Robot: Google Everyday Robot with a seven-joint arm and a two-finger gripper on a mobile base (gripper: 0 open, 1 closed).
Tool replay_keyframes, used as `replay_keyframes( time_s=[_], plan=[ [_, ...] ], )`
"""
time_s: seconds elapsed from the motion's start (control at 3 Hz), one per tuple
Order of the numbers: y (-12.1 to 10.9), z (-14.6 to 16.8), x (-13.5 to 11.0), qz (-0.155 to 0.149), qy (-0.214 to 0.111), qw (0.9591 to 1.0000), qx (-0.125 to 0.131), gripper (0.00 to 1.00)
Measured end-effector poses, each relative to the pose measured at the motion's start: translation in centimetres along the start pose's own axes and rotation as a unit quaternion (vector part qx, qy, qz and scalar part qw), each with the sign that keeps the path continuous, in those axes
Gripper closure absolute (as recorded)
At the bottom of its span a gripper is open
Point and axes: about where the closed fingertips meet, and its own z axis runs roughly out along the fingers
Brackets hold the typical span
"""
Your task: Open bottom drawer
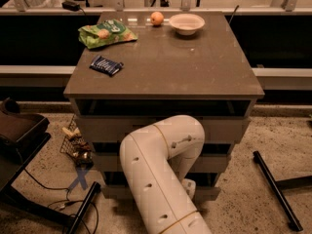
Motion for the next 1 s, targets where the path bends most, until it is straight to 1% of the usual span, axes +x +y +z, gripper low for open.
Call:
replay_keyframes(
  time_s=[0.33,0.67,1.0],
  plan=[
    [0.2,-0.1,0.1,0.0,0.002,1.0,-0.001,0.29],
    [1.0,-0.9,0.7,-0.001,0.011,0.9999,-0.005,0.51],
    [3.7,-2.8,1.5,0.025,0.025,0.9991,-0.025,0.75]
  ],
)
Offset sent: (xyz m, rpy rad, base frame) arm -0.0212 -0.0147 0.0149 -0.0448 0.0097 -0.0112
